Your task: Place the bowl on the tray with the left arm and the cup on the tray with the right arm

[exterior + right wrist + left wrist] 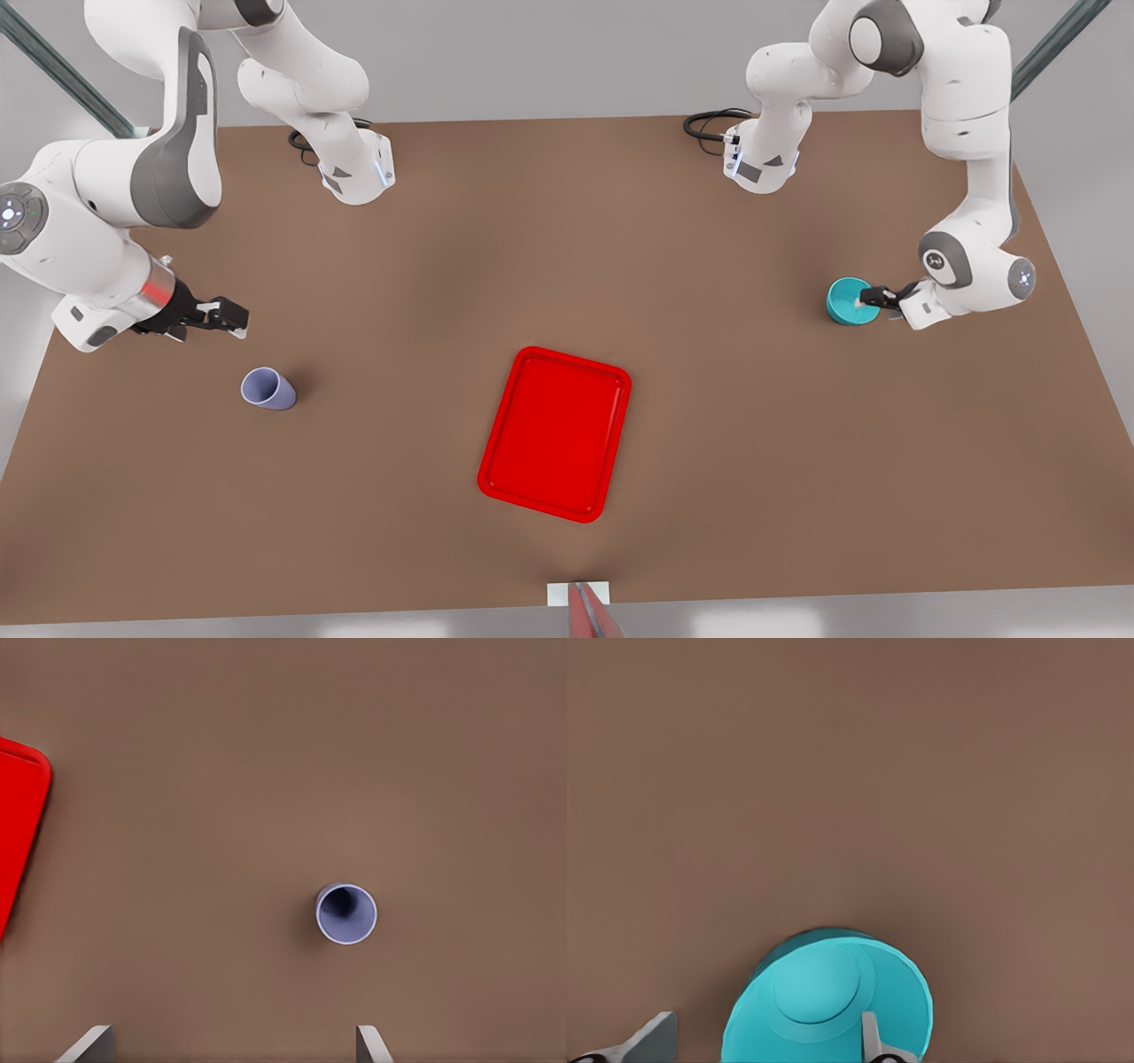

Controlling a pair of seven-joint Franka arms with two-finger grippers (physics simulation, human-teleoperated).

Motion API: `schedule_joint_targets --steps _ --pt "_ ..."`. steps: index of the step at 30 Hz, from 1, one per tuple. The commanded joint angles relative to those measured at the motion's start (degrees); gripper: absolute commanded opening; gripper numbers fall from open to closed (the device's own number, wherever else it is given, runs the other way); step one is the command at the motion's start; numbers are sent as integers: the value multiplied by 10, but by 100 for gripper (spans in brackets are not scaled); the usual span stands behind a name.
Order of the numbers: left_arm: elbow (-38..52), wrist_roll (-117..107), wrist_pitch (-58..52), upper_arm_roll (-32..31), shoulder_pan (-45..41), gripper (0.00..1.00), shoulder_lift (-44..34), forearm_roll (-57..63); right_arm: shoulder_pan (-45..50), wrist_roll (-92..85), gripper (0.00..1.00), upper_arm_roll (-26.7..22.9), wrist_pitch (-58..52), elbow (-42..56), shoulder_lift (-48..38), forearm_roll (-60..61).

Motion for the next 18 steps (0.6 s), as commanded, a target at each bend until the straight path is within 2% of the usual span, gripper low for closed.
schedule_joint_targets --steps 1,8,9,10,11,12,18 --pt "0 0 1 0 1 100 2 -10 0 0 100 1 0 -1 0 0" --pt "-1 2 3 0 3 100 24 -9 0 -2 100 0 -7 9 7 0" --pt "-1 2 6 -1 3 97 26 -10 1 -3 100 -1 -6 8 7 -3" --pt "-1 1 8 -1 3 84 29 -13 0 -3 100 -1 -6 8 7 -4" --pt "-1 -1 8 -1 3 44 29 -13 -3 -3 100 -1 -6 9 8 -2" --pt "0 -2 8 -1 3 23 30 -13 -3 -3 100 -1 -6 9 8 -1" --pt "2 -7 15 -3 3 23 40 -21 -3 -4 100 -1 -6 9 8 -1"
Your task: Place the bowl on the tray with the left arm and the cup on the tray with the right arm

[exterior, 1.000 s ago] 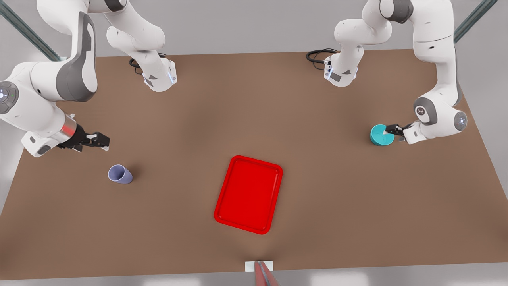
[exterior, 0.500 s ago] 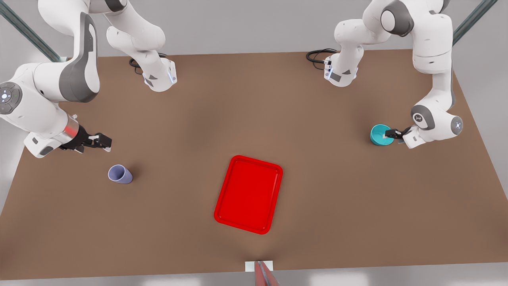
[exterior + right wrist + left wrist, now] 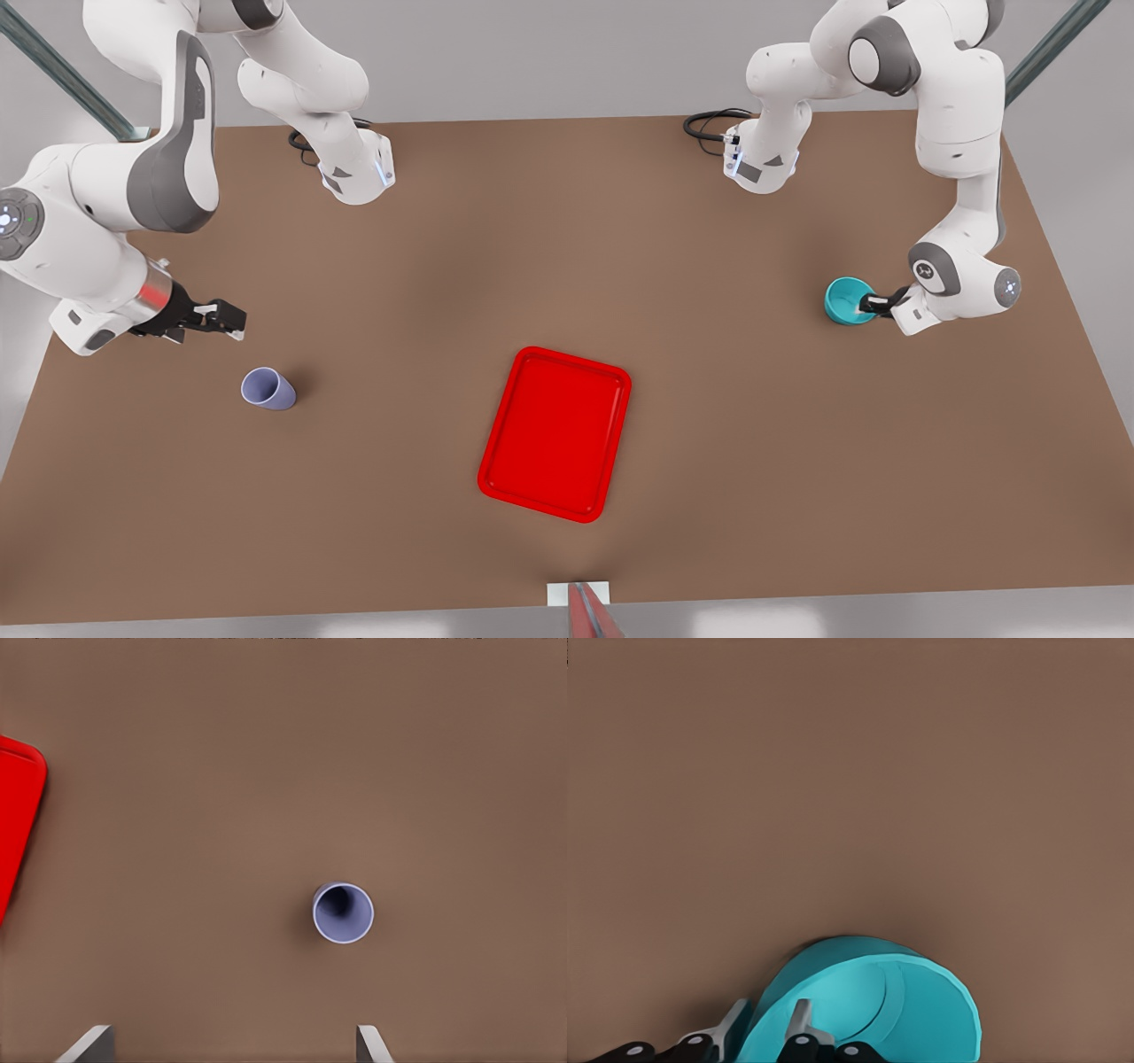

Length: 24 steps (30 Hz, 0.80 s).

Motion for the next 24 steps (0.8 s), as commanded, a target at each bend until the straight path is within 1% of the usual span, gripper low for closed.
schedule_joint_targets --steps 1,7,9,10,11,12,13,14,15,16,17,18,19,20,22,24 --pt "0 -1 0 0 0 21 0 -3 -1 0 100 0 0 -1 0 0" --pt "12 -48 -18 -2 -8 21 -10 -2 -2 0 100 0 0 0 0 1" --pt "22 -118 -60 -1 -42 21 -39 2 -2 0 100 0 0 0 1 1" --pt "38 -154 -92 -1 -53 21 -48 4 -2 0 100 0 0 0 1 1" --pt "73 -187 -148 -1 -62 21 -50 4 -3 0 100 0 0 0 1 1" --pt "88 -225 -162 -1 -84 21 -57 4 -3 0 100 0 0 0 1 1" --pt "128 -326 -192 -2 -149 21 -63 4 -3 0 100 0 0 -1 1 1" --pt "184 -433 -207 -3 -226 21 -56 3 -3 0 100 0 0 -1 1 1" --pt "245 -515 -225 -29 -243 21 -39 -2 -3 0 100 0 0 0 1 2" --pt "296 -571 -238 -55 -244 21 -15 -1 -3 0 100 0 0 -1 1 2" --pt "368 -669 -243 -97 -245 21 24 -1 -3 0 100 0 0 -1 1 1" --pt "417 -767 -240 -140 -245 21 61 0 -3 0 100 -1 0 -1 1 2" --pt "450 -804 -232 -165 -245 21 88 -1 -4 0 100 -1 0 0 1 2" --pt "462 -810 -230 -173 -245 21 101 -3 -3 0 100 -1 0 0 1 2" --pt "466 -812 -189 -192 -252 21 119 -47 -4 0 100 -1 0 -1 1 2" --pt "466 -818 -133 -193 -288 21 147 -74 -4 0 100 -2 0 -1 1 2"
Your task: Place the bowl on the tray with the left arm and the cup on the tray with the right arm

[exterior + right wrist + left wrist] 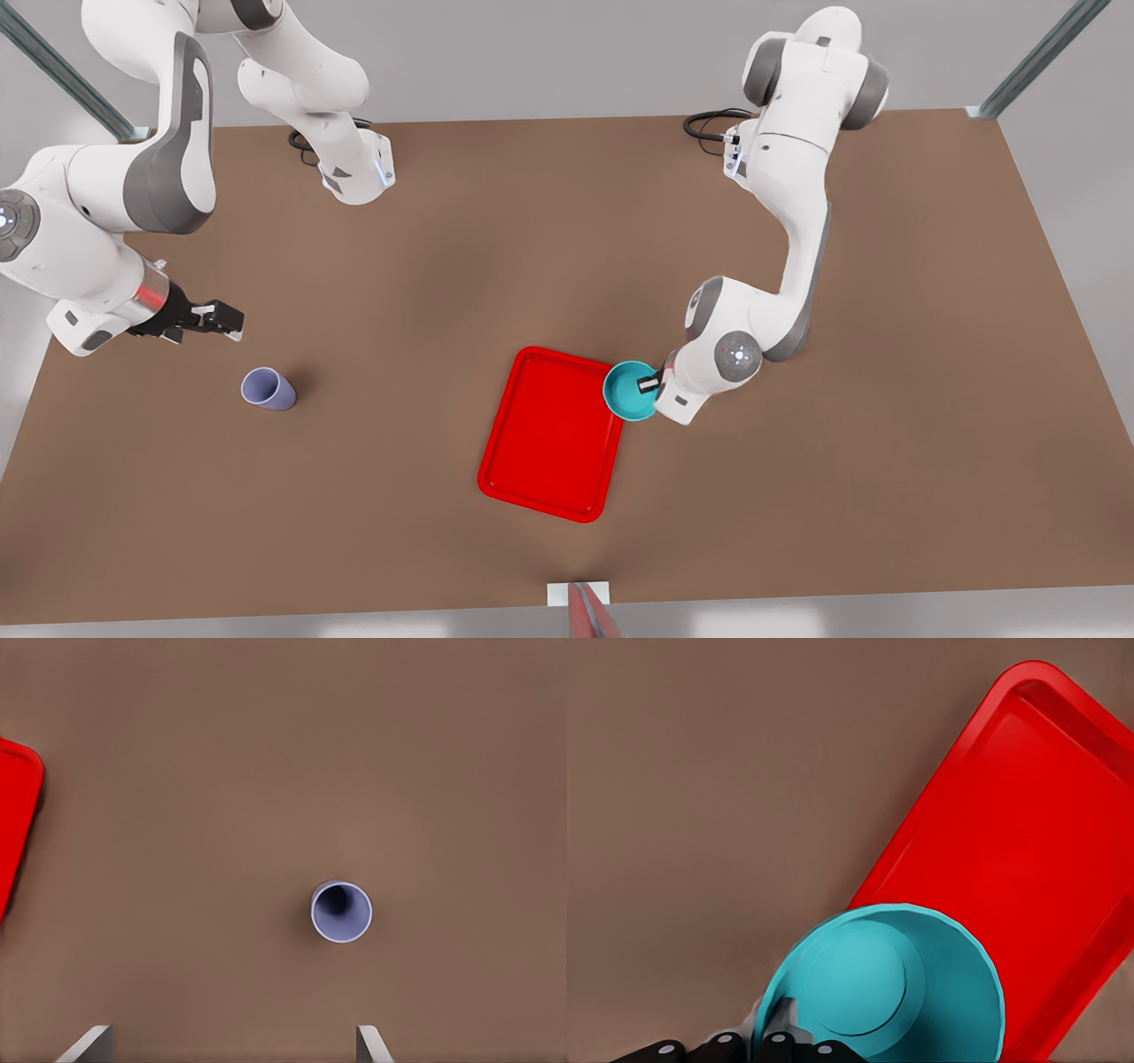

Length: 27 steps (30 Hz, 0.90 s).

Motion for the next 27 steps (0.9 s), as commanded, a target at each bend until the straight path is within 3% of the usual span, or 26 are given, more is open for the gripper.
schedule_joint_targets --steps 1,7,8,14,16,19,20,22,24,27 --pt "0 -10 9 0 -6 21 3 -91 0 0 100 0 0 0 0 0" --pt "21 -73 88 -1 -40 21 58 -126 7 1 100 0 7 -6 -2 0" --pt "20 -73 97 -1 -40 98 65 -125 7 1 100 0 27 -26 -13 0" --pt "21 -58 81 -1 -5 100 54 -117 3 4 100 1 38 -32 3 -2" --pt "21 -37 -14 51 30 100 -14 -79 0 0 100 2 36 -42 25 -4" --pt "54 334 -247 154 33 100 -89 53 -11 0 100 -5 56 -80 43 -4" --pt "70 379 -312 159 33 100 -112 112 -13 0 100 -25 66 -101 50 -5" --pt "48 397 -336 149 44 100 -182 148 -14 -3 100 -43 114 -147 54 -2" --pt "-5 403 -344 83 108 100 -249 166 -17 -29 100 -62 148 -161 76 0" --pt "0 399 -344 81 112 100 -249 181 -33 -31 100 -57 218 -170 113 0"
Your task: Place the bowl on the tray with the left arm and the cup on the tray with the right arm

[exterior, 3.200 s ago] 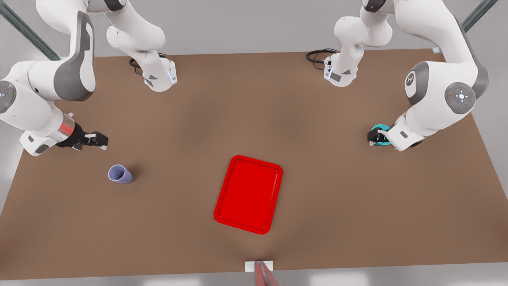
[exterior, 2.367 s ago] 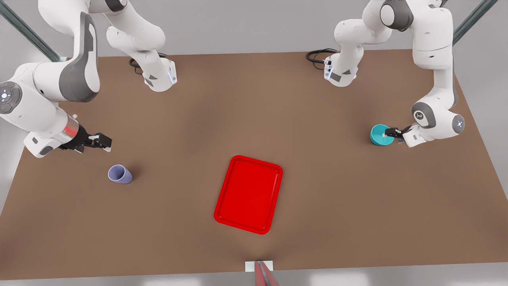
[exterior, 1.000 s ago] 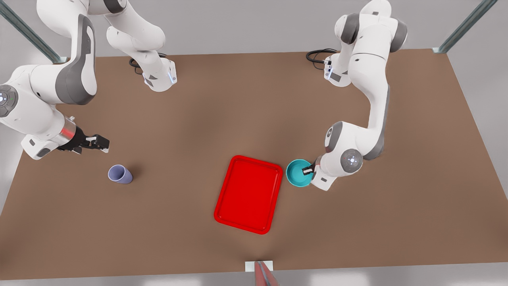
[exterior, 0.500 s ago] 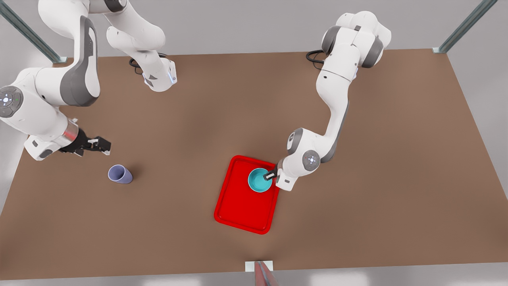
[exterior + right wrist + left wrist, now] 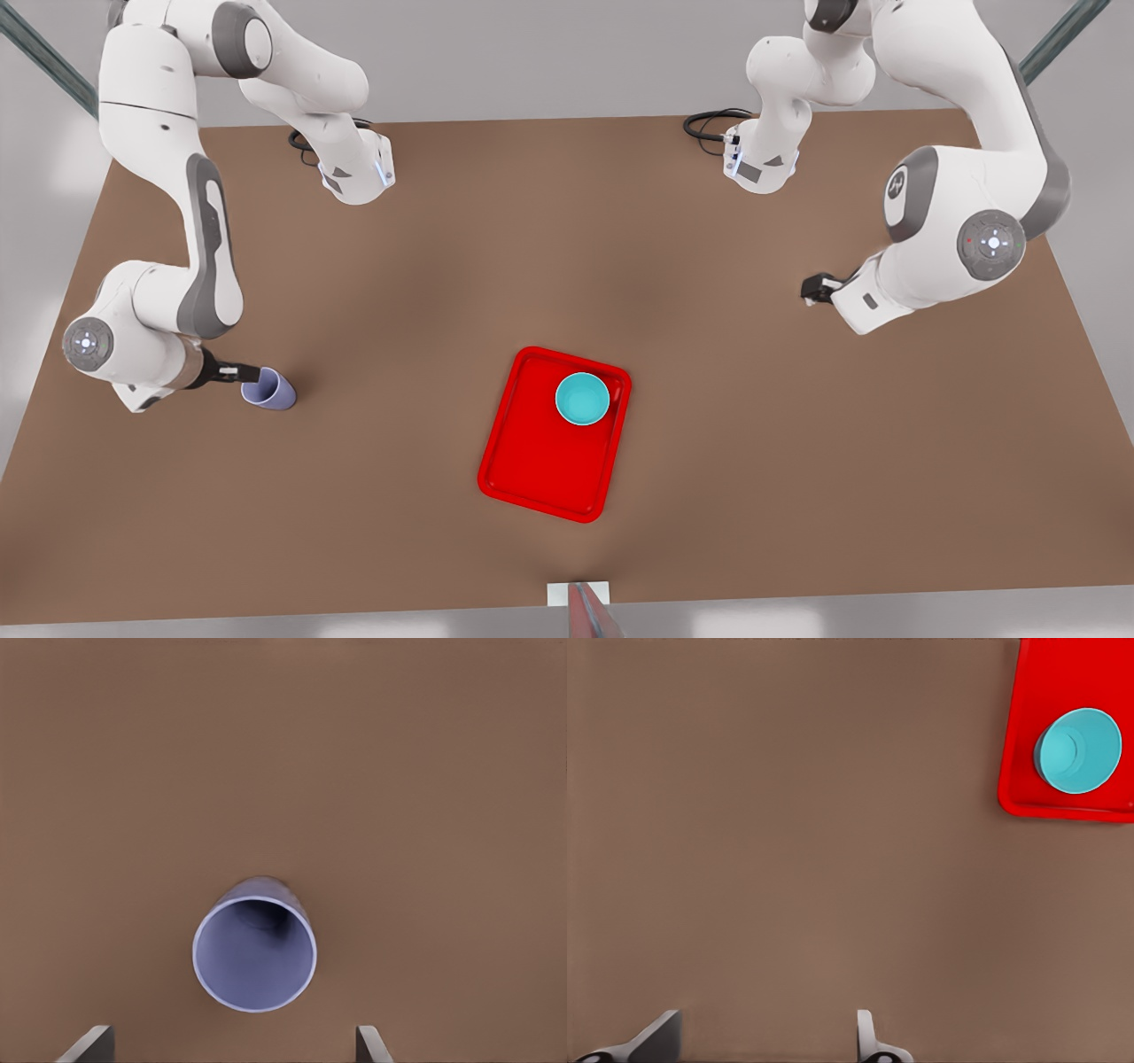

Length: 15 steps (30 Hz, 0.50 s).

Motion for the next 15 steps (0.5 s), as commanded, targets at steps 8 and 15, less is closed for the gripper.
schedule_joint_targets --steps 8,15 --pt "1 0 -1 16 0 100 0 30 -34 -100 100 -2 79 -46 16 71" --pt "0 0 -4 16 0 100 2 30 -42 -134 100 -2 113 -51 53 70"
